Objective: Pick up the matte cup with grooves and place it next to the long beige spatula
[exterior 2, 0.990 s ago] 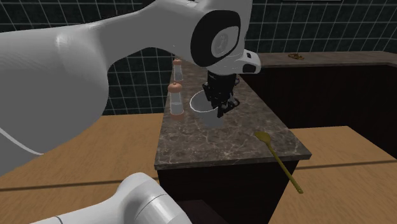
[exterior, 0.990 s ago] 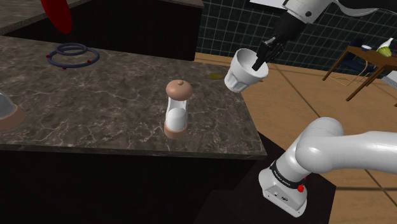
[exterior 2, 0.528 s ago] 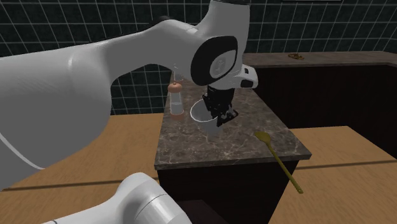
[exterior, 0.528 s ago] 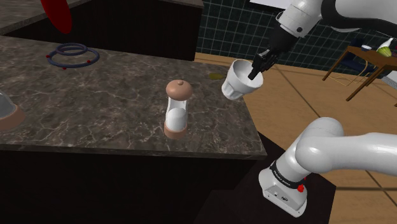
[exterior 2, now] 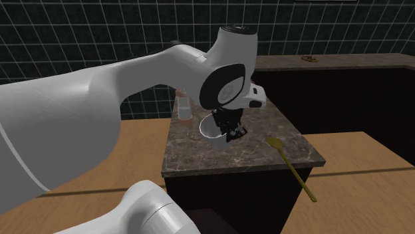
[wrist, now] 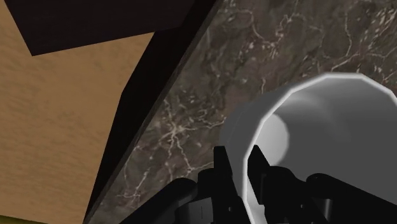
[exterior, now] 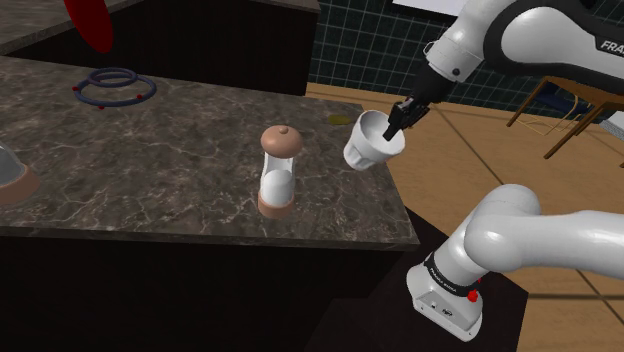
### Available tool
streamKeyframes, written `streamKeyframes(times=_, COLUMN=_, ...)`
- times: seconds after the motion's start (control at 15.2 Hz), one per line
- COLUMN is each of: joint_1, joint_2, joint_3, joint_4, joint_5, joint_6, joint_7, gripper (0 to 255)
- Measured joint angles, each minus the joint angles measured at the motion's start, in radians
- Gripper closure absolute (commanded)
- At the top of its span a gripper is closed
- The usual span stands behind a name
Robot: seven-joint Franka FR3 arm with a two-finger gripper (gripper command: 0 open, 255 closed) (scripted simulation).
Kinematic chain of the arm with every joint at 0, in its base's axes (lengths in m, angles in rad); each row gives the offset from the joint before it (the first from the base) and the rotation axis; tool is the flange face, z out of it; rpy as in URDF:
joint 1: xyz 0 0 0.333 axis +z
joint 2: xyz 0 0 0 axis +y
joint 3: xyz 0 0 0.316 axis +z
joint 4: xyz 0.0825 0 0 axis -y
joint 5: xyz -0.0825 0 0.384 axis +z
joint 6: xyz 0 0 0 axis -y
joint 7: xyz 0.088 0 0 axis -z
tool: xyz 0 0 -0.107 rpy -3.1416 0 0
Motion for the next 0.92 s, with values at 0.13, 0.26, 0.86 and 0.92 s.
streamKeyframes(times=0.13, joint_1=0.000, joint_2=-0.009, joint_3=0.001, joint_4=-0.032, joint_5=0.002, joint_6=0.024, joint_7=-0.004, gripper=255)
streamKeyframes(times=0.26, joint_1=0.000, joint_2=-0.011, joint_3=0.002, joint_4=-0.044, joint_5=0.003, joint_6=0.033, joint_7=-0.004, gripper=255)
streamKeyframes(times=0.86, joint_1=0.001, joint_2=-0.012, joint_3=0.002, joint_4=-0.049, joint_5=0.003, joint_6=0.038, joint_7=-0.005, gripper=0)
streamKeyframes(times=0.92, joint_1=0.001, joint_2=-0.012, joint_3=0.002, joint_4=-0.049, joint_5=0.003, joint_6=0.038, joint_7=-0.005, gripper=0)
